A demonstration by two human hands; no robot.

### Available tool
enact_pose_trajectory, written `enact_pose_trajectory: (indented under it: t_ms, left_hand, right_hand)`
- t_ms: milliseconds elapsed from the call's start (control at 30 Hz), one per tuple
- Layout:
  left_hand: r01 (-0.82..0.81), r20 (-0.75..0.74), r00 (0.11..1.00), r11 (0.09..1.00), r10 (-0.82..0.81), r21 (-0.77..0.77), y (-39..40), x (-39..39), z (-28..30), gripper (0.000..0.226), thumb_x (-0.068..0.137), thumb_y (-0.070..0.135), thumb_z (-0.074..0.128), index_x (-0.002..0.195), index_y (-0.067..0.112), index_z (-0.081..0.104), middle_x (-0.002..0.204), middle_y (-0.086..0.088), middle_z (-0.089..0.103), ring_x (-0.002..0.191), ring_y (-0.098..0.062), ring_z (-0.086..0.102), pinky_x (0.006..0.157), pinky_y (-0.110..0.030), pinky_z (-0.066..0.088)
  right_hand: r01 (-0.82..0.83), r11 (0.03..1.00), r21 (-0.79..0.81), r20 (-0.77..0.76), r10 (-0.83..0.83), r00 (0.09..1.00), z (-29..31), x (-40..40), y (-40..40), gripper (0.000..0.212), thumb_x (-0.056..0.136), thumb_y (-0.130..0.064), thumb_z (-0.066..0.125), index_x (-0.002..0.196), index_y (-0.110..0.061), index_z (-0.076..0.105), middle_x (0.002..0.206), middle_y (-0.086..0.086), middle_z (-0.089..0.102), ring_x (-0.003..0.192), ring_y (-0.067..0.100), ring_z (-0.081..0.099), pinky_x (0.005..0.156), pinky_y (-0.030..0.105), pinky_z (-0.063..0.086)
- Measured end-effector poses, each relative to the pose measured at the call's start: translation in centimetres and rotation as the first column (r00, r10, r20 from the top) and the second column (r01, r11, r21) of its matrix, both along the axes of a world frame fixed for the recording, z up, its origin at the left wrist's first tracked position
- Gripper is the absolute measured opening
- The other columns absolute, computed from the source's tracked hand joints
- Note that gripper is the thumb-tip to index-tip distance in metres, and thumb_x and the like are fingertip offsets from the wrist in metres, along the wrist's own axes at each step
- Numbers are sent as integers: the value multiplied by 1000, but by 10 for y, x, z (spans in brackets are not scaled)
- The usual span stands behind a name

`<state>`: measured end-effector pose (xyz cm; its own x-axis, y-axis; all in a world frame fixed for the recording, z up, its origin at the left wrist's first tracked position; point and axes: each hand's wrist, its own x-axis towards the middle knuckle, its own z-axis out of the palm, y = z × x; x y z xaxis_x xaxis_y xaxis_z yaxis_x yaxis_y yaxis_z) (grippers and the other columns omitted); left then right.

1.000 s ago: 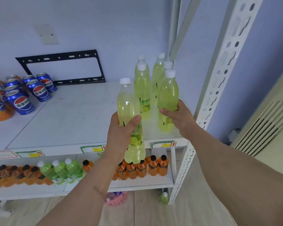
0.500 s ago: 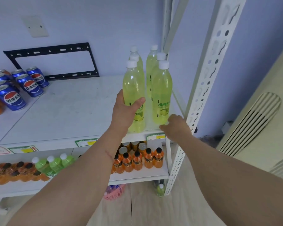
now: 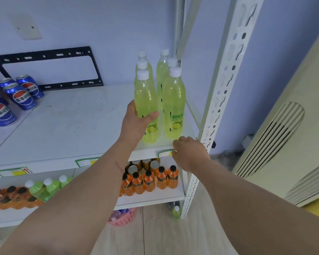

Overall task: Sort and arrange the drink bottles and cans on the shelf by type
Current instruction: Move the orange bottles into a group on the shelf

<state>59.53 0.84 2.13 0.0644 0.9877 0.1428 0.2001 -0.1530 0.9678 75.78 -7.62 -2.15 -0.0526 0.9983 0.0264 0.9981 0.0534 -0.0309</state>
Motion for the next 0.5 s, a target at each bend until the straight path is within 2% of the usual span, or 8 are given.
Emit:
enact_pose_trajectory:
  t_ms: [67, 100, 167, 233, 300, 400, 433, 500]
  left_hand:
    - [9, -74, 997, 1000, -11, -29, -4, -4, 2, 70, 80, 38, 80, 136, 26, 41, 114, 18, 61, 85, 19, 58, 67, -9, 47]
    - [3, -123, 992, 999, -9, -44, -9, -8, 2, 72, 80, 43, 79, 138, 24, 40, 121, 15, 59, 93, 15, 57, 71, -10, 46]
    - [-48, -275, 961, 998, 37, -35, -21, -18, -6, 81, 83, 56, 70, 146, 20, 36, 138, 9, 51, 117, -4, 53, 88, -22, 47]
    - [-113, -476, 872, 993, 113, 30, -39, -39, -19, 71, 88, 62, 58, 144, 20, 43, 141, 7, 51, 120, -13, 53, 97, -33, 46]
    - [-105, -702, 687, 982, 188, 159, -53, -72, -32, 54, 96, 56, 49, 135, 21, 55, 135, 5, 57, 116, -17, 58, 95, -35, 47]
    - [134, -903, 284, 920, 321, 369, -62, -134, -40, 41, 98, 42, 41, 109, 17, 72, 105, 0, 69, 88, -23, 65, 71, -34, 49]
    - [202, -917, 190, 900, 350, 385, -64, -153, -38, 36, 96, 38, 45, 98, 16, 73, 93, -1, 69, 78, -23, 64, 64, -33, 45]
    - [279, -911, 103, 867, 399, 412, -68, -187, -31, 24, 90, 31, 59, 79, 14, 71, 73, -2, 63, 62, -24, 58, 55, -31, 39]
  right_hand:
    - [-25, 1000, 4, -3, 25, 1000, 2, -5, 1, 13, 97, -19, 43, 100, -14, 55, 86, -1, 42, 81, 21, 41, 66, 32, 32]
    - [-42, 999, 8, 4, 42, 999, 4, -9, 1, 14, 97, -20, 43, 102, -14, 55, 86, -1, 42, 81, 21, 40, 66, 33, 32]
    - [-93, 996, 12, 43, 92, 995, 7, -19, 2, 16, 98, -20, 42, 105, -14, 54, 89, 1, 44, 83, 22, 42, 66, 33, 33]
    - [-167, 986, 24, 86, 164, 983, 11, -33, 5, 18, 99, -21, 40, 108, -14, 55, 97, 4, 53, 90, 23, 50, 67, 33, 35]
    - [-240, 970, 27, 117, 235, 965, 15, -53, 10, 17, 99, -19, 41, 109, -14, 55, 104, 4, 56, 96, 24, 54, 67, 33, 36]
    - [-348, 937, 27, 174, 338, 925, 22, -94, 16, 17, 98, -15, 43, 112, -16, 53, 106, 5, 55, 98, 24, 54, 67, 33, 37]
    - [-379, 925, 35, 189, 366, 911, 26, -109, 17, 18, 98, -15, 44, 113, -16, 53, 107, 4, 55, 98, 24, 54, 67, 33, 37]
    - [-432, 900, 56, 209, 412, 887, 34, -141, 19, 19, 98, -15, 44, 114, -16, 54, 108, 4, 55, 101, 24, 53, 69, 32, 36]
